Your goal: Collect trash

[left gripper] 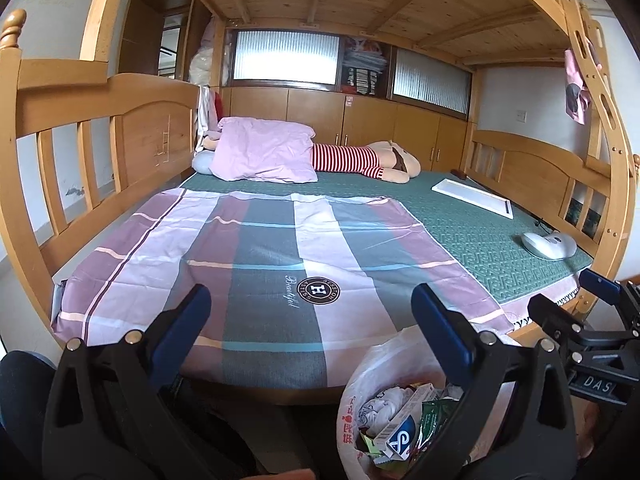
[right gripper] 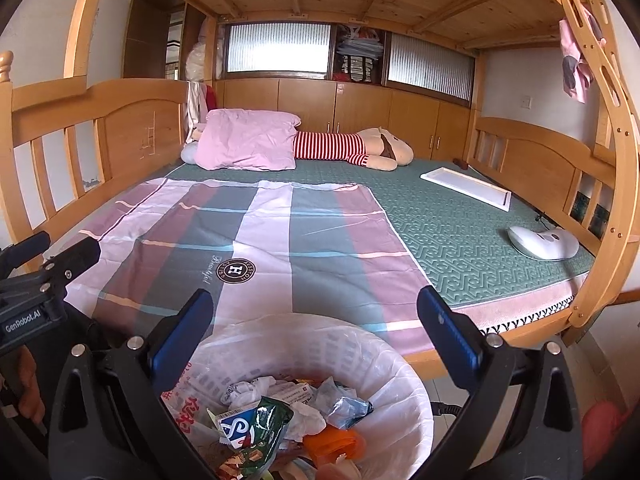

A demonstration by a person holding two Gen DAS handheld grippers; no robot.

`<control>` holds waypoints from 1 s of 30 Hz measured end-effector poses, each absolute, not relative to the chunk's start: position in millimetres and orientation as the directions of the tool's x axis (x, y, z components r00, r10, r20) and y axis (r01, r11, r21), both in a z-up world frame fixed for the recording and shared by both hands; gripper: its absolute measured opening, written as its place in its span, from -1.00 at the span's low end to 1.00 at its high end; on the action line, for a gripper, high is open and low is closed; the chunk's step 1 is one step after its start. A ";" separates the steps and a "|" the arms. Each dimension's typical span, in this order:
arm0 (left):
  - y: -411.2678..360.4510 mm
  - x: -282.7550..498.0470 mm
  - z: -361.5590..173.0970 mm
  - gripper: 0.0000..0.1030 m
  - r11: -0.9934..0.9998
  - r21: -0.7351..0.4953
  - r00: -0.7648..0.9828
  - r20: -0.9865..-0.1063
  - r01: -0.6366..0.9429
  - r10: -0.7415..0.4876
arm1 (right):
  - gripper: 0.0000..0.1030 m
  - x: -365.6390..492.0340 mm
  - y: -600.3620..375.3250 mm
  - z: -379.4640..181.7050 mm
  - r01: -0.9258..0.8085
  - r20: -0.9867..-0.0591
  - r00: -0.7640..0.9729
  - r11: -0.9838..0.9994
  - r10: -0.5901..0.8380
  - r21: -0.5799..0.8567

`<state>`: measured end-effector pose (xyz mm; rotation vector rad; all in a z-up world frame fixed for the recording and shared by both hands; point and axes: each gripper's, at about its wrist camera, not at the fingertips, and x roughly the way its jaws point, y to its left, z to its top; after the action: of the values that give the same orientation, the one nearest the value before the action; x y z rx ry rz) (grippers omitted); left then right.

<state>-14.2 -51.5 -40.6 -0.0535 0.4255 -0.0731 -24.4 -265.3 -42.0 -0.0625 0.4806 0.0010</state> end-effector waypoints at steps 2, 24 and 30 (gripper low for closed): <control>-53.0 -14.3 -40.6 0.93 0.996 -0.063 0.908 -0.412 0.062 -0.083 | 0.93 -24.0 -266.3 -41.5 -0.012 -0.461 0.887 0.998 -0.015 -0.057; -59.5 -14.2 -42.2 0.94 0.996 -0.050 0.901 -0.423 0.078 -0.091 | 0.93 -21.7 -266.3 -44.9 -0.013 -0.467 0.884 0.999 -0.013 -0.052; -59.3 -13.6 -43.1 0.94 0.996 -0.049 0.901 -0.425 0.079 -0.093 | 0.93 -21.1 -265.0 -45.3 -0.012 -0.468 0.884 0.998 -0.016 -0.055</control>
<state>-13.6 -59.3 -43.1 -0.0312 0.4409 -0.0888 -21.1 -265.0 -45.3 -0.0573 0.4869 -0.0019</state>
